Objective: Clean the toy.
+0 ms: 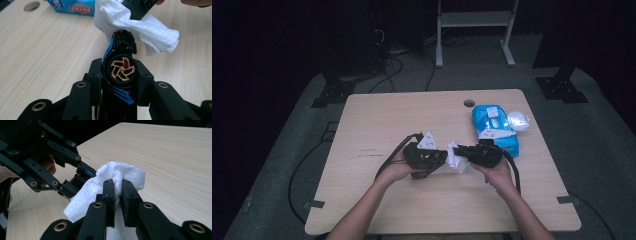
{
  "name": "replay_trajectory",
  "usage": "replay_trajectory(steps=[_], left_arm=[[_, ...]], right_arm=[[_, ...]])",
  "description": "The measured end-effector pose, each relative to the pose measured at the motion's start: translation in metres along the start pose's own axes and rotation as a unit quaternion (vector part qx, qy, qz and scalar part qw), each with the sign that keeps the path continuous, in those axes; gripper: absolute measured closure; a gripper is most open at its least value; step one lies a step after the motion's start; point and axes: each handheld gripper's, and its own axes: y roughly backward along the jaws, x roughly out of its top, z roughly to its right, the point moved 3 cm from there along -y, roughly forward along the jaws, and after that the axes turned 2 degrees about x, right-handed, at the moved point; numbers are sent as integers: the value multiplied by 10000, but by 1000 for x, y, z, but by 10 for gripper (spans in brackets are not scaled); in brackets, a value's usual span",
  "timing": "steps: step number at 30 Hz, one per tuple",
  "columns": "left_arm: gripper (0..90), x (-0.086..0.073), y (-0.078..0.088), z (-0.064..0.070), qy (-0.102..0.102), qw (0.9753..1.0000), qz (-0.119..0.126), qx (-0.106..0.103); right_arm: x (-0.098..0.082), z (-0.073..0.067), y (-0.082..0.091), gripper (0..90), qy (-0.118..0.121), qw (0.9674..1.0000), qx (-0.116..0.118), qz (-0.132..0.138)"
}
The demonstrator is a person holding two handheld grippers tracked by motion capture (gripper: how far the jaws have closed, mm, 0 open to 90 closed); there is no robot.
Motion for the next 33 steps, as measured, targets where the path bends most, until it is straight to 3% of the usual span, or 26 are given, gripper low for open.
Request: replay_trajectory(steps=[2,7,12,14,23,25,29,33], left_arm=[[645,2,1,4,-59,9999,96,115],[645,2,0,12,-144,9996,214,121],[645,1,3,15,-216,9993,237,184],[645,0,4,16,-213,9992,276,204],[645,-4,8,18,-220,9989,378,176],[645,-4,8,18,-227,9988,387,183],[644,-3,8,19,-238,9988,385,180],[645,-2,10,19,-216,9987,436,176]], right_arm=[[7,-6,5,818,158,9999,-62,-28],[26,-29,13,819,482,9988,59,116],[24,-40,2,818,760,9969,6,-200],[23,-39,1,818,725,9971,48,-206],[16,-20,3,818,562,9974,-224,-384],[17,-23,3,818,581,9975,-200,-359],[25,-37,0,818,656,9975,90,-232],[29,-46,-3,818,793,9965,179,-197]])
